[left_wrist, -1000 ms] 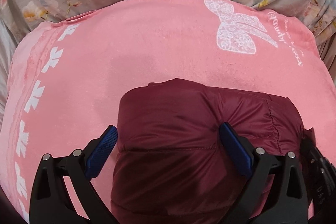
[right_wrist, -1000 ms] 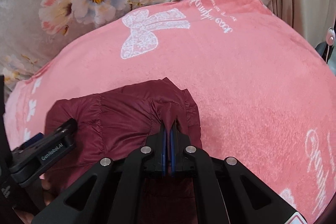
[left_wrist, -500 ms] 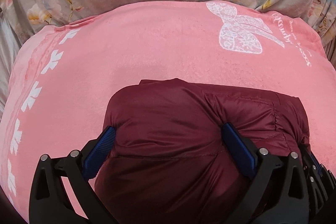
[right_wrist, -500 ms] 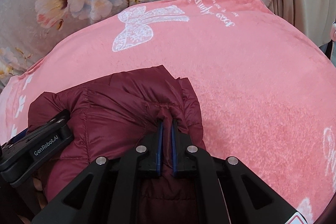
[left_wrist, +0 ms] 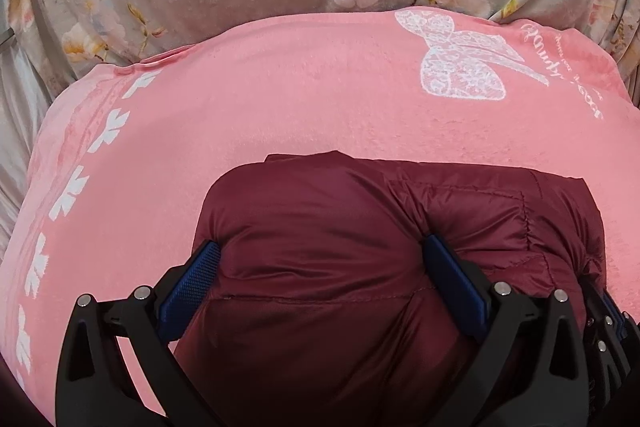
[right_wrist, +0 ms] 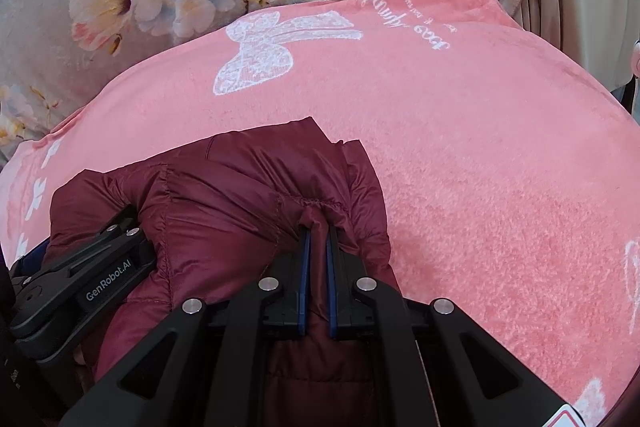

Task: Fold large clothes

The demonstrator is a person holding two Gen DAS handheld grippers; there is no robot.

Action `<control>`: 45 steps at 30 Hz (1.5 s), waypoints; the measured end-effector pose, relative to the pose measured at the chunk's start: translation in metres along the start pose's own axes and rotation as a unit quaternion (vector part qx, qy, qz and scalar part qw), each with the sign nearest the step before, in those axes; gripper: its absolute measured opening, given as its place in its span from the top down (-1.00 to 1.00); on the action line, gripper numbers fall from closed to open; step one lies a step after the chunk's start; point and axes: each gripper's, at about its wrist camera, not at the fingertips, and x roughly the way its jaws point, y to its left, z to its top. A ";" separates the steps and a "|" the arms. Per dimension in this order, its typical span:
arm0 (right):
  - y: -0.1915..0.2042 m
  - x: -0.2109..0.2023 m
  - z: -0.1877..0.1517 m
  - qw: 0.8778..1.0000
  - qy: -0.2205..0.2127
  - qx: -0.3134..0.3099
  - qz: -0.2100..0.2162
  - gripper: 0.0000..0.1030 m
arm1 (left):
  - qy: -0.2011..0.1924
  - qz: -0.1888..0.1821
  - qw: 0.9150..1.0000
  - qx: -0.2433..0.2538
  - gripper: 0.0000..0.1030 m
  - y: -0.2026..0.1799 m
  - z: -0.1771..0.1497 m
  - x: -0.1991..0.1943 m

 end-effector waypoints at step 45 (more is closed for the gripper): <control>-0.101 -0.067 -0.040 0.958 0.126 0.091 0.240 -0.32 | 0.157 -0.170 0.961 -0.153 -0.91 0.125 -0.086 -0.069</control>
